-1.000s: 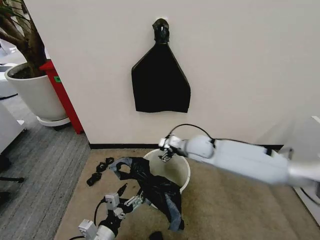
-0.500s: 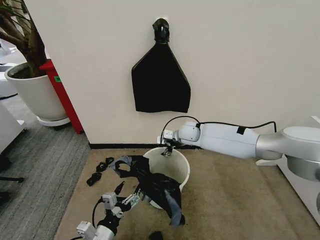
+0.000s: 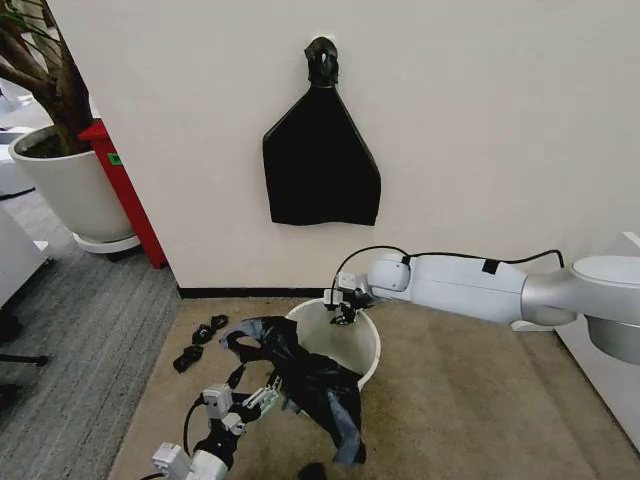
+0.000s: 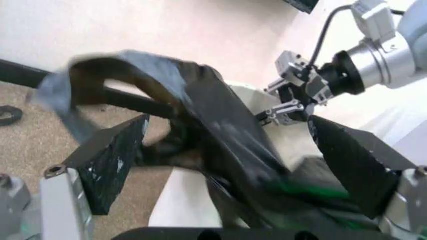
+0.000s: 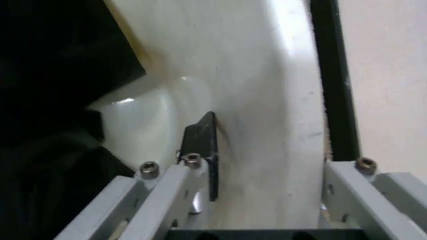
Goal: Place the garbage bag over the trash bin.
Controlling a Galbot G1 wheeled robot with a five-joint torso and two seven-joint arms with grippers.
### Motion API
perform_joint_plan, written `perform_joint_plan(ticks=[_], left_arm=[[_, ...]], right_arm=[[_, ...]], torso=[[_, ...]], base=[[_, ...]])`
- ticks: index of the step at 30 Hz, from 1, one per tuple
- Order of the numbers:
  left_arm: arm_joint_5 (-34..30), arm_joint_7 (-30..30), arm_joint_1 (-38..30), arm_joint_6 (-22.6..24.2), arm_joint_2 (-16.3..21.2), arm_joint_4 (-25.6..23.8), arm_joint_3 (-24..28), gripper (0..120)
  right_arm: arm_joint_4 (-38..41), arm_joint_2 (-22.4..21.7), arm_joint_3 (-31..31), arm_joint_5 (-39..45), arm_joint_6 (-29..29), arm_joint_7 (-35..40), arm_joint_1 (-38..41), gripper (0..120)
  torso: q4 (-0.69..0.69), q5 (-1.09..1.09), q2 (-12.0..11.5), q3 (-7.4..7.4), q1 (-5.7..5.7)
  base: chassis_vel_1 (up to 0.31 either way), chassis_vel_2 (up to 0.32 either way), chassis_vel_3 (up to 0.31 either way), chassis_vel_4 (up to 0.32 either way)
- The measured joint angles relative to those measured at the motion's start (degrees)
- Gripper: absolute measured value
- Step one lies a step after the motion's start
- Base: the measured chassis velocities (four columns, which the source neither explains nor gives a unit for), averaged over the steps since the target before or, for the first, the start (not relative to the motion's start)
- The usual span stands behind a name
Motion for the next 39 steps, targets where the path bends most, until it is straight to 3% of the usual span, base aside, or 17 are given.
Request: perform_joint_plan(ticks=[4, 12, 20, 21, 22, 25, 29, 31, 36, 39], left_arm=[[0.03, -0.06, 0.04, -0.17, 0.15, -0.04, -0.17, 94], [0.13, -0.10, -0.47, -0.23, 0.24, 0.32, 0.30, 94], [0.36, -0.11, -0.35, -0.56, 0.32, 0.33, 0.28, 94], [0.39, -0.10, -0.36, -0.68, 0.39, 0.31, 0.24, 94], [0.39, -0.10, -0.36, -0.68, 0.39, 0.31, 0.24, 94], [0.39, -0.10, -0.63, -0.72, 0.52, 0.29, 0.29, 94], [0.40, -0.10, -0.86, -0.71, 0.69, 0.29, 0.45, 94], [0.39, -0.13, -1.17, -0.49, 0.98, 0.30, 0.69, 94], [0.39, -0.24, -1.10, -0.33, 1.16, 0.05, 0.48, 94], [0.50, -0.25, -0.98, -0.36, 1.06, 0.03, 0.42, 94]], right_arm=[[1.47, -3.70, 0.73, 1.33, -0.50, 0.07, -0.78, 8], [5.19, -9.33, 1.14, 6.97, -3.41, 2.36, -0.75, 2], [9.63, -14.00, -1.26, 20.18, -5.05, 11.13, 0.87, 0], [11.71, -15.47, -0.83, 26.60, -5.83, 17.11, 0.63, 0], [11.71, -15.47, -0.83, 26.60, -5.83, 17.11, 0.63, 0], [15.44, -17.90, 4.04, 37.18, -9.14, 29.49, -2.68, 0], [17.18, -18.38, 7.53, 41.11, -11.94, 36.43, -4.97, 0], [20.05, -18.13, 15.33, 50.26, -17.36, 51.66, -9.68, 0], [23.76, -17.09, 20.15, 65.01, -18.31, 71.10, -12.10, 0], [25.00, -16.59, 23.35, 68.72, -18.31, 77.00, -14.55, 0]], torso=[[0.00, 0.00, 0.02, -0.01, 0.00], [-0.02, 0.02, 0.01, 0.01, 0.00], [-0.01, 0.02, 0.00, 0.02, 0.00], [-0.01, 0.01, 0.00, 0.02, 0.00], [-0.01, 0.01, 0.00, 0.02, 0.00], [-0.04, 0.02, 0.00, 0.02, 0.00], [-0.04, 0.02, 0.00, 0.02, 0.00], [-0.02, 0.03, -0.01, 0.03, 0.00], [-0.01, -0.02, -0.01, 0.02, 0.00], [0.00, -0.01, -0.01, 0.01, 0.00]], base=[[0.000, 0.000, 0.000, 0.000], [0.000, 0.000, 0.000, 0.000], [0.000, 0.000, 0.000, 0.000], [0.000, 0.000, 0.000, 0.000], [0.000, 0.000, 0.000, 0.000], [0.000, 0.000, 0.000, 0.000], [0.000, 0.000, 0.000, 0.000], [0.000, 0.000, 0.000, 0.000], [0.000, 0.000, 0.000, 0.000], [0.000, 0.000, 0.000, 0.000]])
